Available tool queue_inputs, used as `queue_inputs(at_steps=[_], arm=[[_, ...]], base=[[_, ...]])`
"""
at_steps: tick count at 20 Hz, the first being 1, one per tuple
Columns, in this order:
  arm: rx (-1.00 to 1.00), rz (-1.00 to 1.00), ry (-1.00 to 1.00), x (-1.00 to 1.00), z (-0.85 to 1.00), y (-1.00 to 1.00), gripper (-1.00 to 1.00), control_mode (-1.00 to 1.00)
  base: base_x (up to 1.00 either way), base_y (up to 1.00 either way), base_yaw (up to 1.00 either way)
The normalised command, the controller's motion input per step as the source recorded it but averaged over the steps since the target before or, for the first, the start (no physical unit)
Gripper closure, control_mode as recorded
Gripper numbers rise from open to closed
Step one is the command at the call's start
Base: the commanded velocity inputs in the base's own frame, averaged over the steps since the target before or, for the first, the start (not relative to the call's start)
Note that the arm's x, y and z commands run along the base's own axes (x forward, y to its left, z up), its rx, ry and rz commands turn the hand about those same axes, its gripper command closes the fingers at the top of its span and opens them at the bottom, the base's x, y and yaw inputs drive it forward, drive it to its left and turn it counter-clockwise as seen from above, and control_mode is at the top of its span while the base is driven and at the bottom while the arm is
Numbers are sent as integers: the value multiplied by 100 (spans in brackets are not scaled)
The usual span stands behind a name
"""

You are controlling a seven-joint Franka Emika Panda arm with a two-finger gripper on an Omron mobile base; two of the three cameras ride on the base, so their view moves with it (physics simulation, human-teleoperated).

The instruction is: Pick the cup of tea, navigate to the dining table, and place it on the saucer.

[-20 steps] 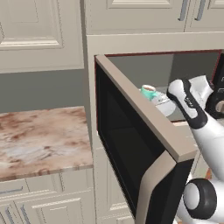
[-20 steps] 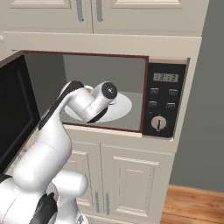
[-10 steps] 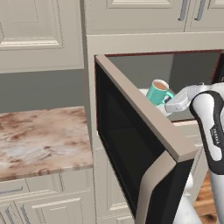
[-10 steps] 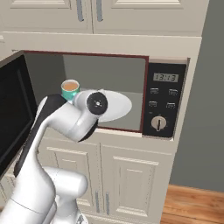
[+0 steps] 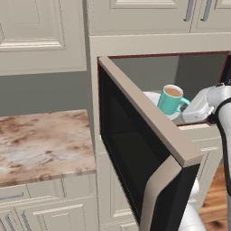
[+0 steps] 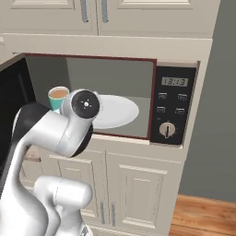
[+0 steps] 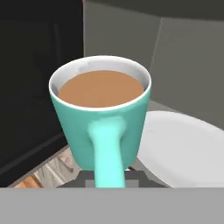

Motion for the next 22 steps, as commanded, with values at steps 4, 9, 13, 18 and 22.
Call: queue_inputs(at_steps=[4, 9, 13, 18, 22], arm=[[-7, 4, 20, -37, 9, -4, 100, -100], [-1, 3, 17, -6, 0, 0, 100, -100], [0, 0, 0, 0, 0, 0, 100, -100], [0, 0, 0, 0, 0, 0, 100, -100], [0, 0, 0, 0, 0, 0, 100, 100]], base=[[0, 0, 0], [0, 0, 0], [0, 0, 0], [0, 0, 0], [-1, 0, 0]])
